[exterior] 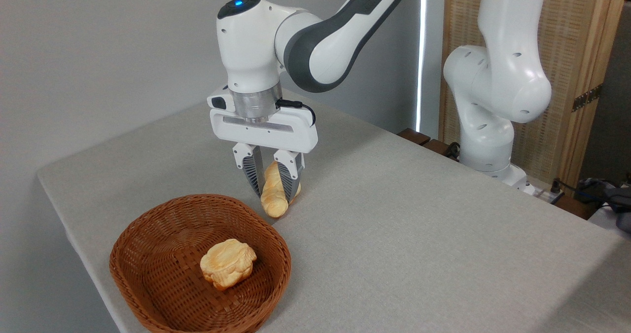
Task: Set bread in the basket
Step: 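Close the gripper fingers on the bread roll, then lift the bread roll and carry it over the wicker basket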
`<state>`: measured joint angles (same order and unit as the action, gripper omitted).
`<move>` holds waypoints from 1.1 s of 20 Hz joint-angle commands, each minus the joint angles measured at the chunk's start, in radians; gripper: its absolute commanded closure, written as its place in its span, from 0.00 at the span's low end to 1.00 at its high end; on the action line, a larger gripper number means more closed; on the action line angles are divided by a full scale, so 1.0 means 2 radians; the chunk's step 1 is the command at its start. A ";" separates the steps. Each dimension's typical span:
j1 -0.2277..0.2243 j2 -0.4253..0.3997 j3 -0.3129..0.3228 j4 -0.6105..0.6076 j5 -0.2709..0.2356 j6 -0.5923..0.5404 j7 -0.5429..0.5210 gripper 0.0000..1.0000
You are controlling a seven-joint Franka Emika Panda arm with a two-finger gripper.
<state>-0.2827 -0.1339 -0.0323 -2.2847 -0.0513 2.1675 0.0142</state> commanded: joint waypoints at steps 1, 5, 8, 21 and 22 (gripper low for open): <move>-0.001 -0.006 0.002 0.000 0.008 0.006 0.001 0.71; -0.001 -0.007 0.002 0.000 0.009 0.003 0.004 0.75; -0.001 -0.013 0.002 0.000 0.009 0.002 0.004 0.74; -0.001 -0.036 0.005 0.057 0.007 -0.022 0.010 0.70; 0.000 -0.036 0.008 0.067 0.004 -0.021 0.014 0.70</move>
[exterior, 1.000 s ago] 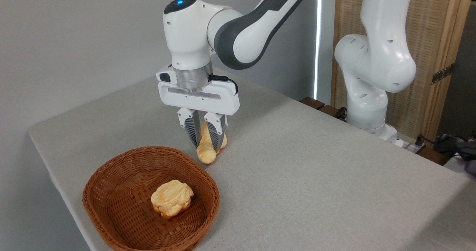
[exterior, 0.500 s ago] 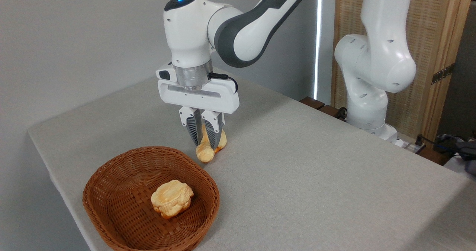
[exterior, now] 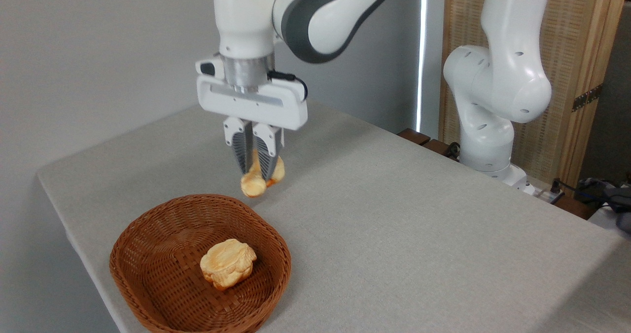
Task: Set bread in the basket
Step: 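Lift the bread roll and carry it over the wicker basket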
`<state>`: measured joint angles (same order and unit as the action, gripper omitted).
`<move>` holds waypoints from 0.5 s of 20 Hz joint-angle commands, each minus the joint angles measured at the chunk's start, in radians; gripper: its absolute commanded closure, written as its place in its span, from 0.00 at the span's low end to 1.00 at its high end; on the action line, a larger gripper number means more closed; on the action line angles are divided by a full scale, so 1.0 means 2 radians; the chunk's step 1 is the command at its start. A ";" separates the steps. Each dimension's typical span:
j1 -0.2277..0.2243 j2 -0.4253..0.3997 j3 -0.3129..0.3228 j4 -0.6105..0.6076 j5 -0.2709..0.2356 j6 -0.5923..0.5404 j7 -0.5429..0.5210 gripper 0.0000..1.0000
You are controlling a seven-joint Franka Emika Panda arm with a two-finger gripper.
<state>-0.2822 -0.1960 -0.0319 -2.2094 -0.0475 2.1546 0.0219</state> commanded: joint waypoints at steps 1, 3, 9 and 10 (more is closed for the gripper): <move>0.001 -0.003 0.008 0.039 0.002 -0.013 0.014 0.70; 0.004 -0.001 0.008 0.051 0.000 -0.010 0.028 0.70; 0.005 0.025 0.037 0.089 -0.012 0.021 0.054 0.70; 0.006 0.031 0.041 0.089 -0.012 0.042 0.054 0.70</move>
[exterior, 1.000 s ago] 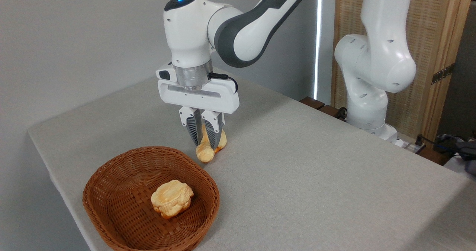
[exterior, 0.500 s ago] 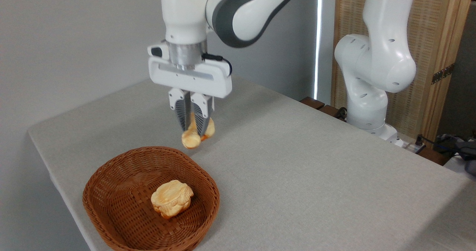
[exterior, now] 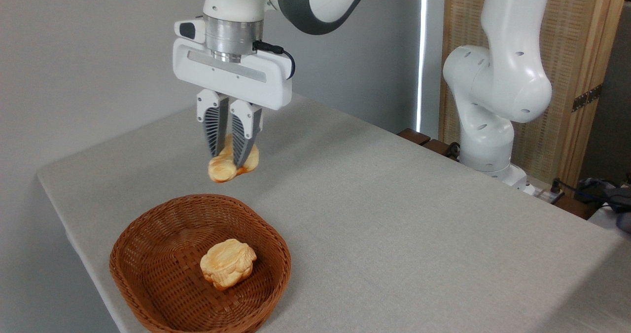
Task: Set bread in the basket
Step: 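Lift the bread roll and carry it over the wicker basket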
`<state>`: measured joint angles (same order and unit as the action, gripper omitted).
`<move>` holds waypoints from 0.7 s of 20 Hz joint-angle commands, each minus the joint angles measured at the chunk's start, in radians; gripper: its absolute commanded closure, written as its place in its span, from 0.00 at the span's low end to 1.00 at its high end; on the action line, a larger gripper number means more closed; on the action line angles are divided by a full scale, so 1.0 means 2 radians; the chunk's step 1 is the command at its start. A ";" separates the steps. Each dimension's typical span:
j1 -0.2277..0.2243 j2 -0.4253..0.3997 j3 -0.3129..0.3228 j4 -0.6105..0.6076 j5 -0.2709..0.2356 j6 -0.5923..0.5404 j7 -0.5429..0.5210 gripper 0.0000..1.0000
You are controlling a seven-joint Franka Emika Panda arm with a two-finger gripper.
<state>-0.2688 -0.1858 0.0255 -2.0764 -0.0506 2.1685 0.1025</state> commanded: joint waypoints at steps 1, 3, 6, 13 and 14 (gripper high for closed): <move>-0.001 0.029 0.017 0.023 -0.010 0.045 0.014 0.70; 0.000 0.041 0.032 0.023 -0.009 0.072 0.014 0.69; 0.002 0.061 0.033 0.023 -0.009 0.103 0.021 0.69; 0.003 0.103 0.052 0.035 -0.009 0.152 0.021 0.51; 0.003 0.107 0.054 0.036 -0.009 0.152 0.021 0.37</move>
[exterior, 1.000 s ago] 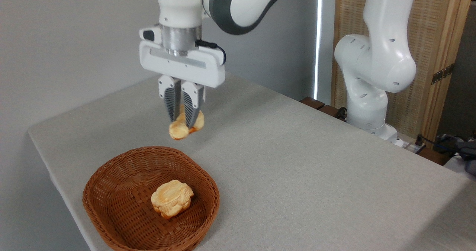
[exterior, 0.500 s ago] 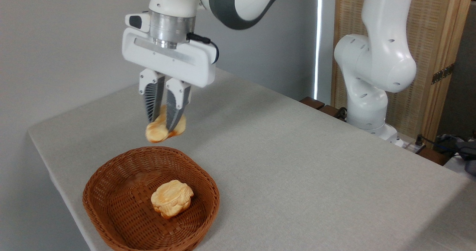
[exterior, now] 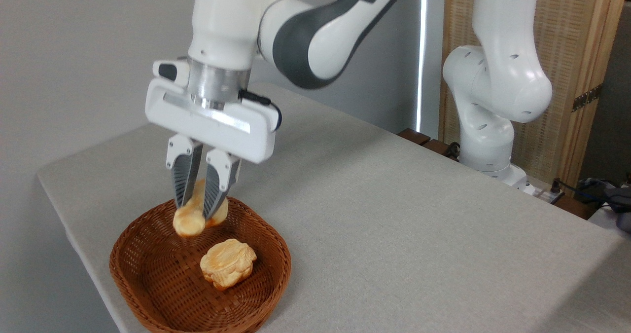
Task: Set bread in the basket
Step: 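Lift the bread roll and carry it over the wicker basket, then lower the bread roll into the basket and open the gripper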
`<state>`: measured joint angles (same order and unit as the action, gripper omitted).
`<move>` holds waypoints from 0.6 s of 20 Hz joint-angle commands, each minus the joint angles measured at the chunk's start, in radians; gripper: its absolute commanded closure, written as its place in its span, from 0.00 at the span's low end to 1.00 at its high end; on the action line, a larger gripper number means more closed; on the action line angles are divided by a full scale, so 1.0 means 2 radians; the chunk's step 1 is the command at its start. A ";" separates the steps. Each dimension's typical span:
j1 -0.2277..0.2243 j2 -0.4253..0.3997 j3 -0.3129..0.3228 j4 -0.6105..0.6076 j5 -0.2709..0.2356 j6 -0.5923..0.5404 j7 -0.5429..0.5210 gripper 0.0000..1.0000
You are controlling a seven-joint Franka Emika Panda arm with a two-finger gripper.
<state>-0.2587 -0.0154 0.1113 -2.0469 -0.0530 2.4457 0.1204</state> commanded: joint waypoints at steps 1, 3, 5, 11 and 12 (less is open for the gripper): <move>-0.002 0.028 0.011 0.024 -0.007 0.014 0.010 0.03; -0.002 0.033 0.011 0.028 -0.007 0.014 0.011 0.00; -0.002 0.037 0.011 0.030 -0.006 0.014 0.011 0.00; -0.002 0.037 0.011 0.030 -0.005 0.014 0.010 0.00; -0.002 0.037 0.011 0.030 -0.005 0.014 0.007 0.00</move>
<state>-0.2569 0.0544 0.1253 -1.9994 -0.0530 2.4642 0.1209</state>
